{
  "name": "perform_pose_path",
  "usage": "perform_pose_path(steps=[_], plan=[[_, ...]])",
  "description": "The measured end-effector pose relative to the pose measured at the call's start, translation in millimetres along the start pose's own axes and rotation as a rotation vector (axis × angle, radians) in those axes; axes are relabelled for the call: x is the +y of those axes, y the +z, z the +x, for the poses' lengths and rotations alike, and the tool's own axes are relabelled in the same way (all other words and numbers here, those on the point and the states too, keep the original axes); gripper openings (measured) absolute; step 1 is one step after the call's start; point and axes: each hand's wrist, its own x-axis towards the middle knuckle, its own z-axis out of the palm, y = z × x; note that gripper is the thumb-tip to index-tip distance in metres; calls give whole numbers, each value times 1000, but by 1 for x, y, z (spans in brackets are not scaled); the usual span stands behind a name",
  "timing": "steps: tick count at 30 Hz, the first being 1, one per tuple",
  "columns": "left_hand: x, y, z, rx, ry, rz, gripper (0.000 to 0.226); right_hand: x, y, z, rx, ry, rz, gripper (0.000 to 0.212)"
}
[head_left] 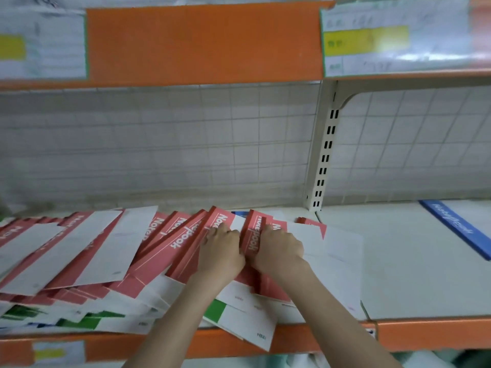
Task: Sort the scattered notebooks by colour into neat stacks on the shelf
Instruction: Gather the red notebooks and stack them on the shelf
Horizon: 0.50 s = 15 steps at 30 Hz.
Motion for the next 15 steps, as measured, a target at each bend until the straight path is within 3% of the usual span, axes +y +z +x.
perform_pose_path(steps=[5,8,11,15], plan=[[7,1,3,-43,-38,43,46,13,-4,8,84,-23,56,59],[9,2,7,-72,-59,-29,46,35,-20,17,58,9,229,42],[12,-3,13,-96,-95,-227,27,52,-34,21,53,-2,376,15],[18,-7,21,-172,-146,-686,23,49,-45,15,52,-87,502,26]])
